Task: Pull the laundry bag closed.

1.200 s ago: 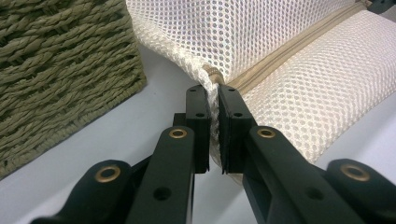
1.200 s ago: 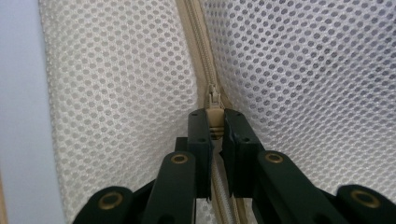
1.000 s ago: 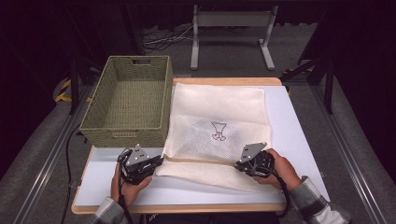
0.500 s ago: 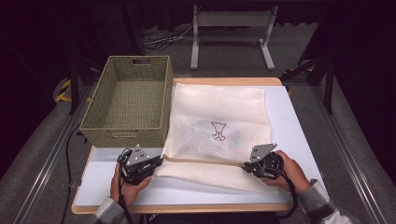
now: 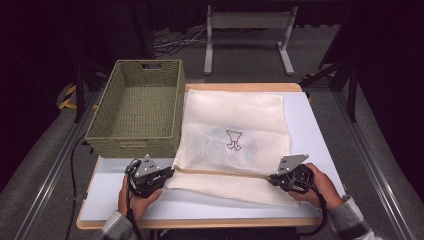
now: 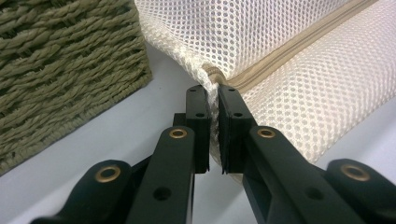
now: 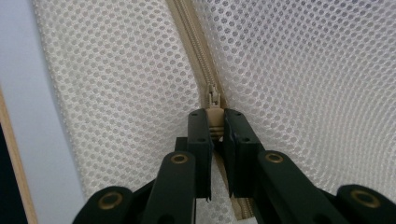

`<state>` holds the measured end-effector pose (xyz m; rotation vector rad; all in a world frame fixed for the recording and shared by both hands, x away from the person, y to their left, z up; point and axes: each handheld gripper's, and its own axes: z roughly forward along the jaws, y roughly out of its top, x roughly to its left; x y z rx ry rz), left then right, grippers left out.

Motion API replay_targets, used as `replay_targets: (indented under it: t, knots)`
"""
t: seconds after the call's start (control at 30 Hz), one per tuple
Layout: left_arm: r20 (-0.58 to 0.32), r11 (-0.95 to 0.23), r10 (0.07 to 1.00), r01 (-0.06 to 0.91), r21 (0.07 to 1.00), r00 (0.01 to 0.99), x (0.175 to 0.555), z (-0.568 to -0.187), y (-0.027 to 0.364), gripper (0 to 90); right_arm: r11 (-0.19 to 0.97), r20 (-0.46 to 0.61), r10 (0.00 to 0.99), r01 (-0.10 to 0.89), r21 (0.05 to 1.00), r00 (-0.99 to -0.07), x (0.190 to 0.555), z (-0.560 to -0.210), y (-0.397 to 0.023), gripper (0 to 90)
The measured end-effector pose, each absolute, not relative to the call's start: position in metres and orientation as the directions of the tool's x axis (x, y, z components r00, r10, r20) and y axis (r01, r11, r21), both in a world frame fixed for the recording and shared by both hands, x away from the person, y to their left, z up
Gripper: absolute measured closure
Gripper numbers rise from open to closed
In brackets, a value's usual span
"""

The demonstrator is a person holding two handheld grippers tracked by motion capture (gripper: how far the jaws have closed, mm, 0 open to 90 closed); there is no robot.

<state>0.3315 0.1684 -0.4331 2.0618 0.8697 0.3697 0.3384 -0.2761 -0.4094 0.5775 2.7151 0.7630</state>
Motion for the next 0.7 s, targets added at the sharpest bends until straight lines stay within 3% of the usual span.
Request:
replay_targets:
  t: [0.7]
  knots:
    - [-0.054,-0.401,0.703,0.458,0.794,0.709,0.332,-0.435,0.17,84.8,0.774,-0.158,0.483,0.336,0.536,-0.861,0.329,-0.408,-0.3,82.1]
